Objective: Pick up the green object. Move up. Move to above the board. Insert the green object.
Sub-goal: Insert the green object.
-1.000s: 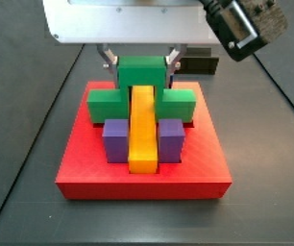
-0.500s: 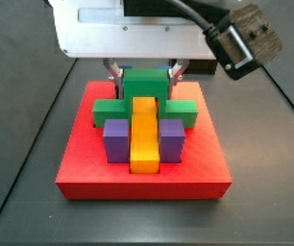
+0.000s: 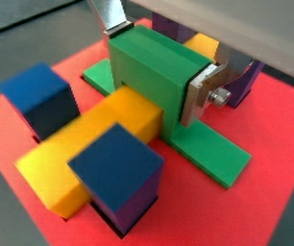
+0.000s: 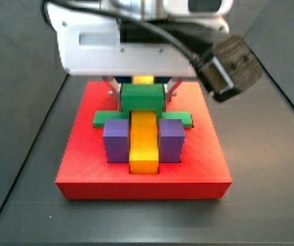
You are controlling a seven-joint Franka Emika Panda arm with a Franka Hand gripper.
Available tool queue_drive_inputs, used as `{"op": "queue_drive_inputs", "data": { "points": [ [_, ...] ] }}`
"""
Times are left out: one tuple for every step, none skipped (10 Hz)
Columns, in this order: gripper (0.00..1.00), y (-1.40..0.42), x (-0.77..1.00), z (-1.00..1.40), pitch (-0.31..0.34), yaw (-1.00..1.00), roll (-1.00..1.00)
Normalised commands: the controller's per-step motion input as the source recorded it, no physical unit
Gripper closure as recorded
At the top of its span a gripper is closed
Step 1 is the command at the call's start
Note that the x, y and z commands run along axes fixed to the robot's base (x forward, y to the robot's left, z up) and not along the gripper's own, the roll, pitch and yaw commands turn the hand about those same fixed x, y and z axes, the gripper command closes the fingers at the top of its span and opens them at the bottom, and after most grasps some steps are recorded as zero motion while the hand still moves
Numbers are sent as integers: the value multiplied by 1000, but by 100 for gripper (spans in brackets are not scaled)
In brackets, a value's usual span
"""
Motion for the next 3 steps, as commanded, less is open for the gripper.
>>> {"op": "queue_drive_inputs", "data": {
  "points": [
    [100,0,-17,0,0,0,0],
    [100,0,-97,-14,-4,0,6],
    [100,0,-3,0,0,0,29]
  ]
}}
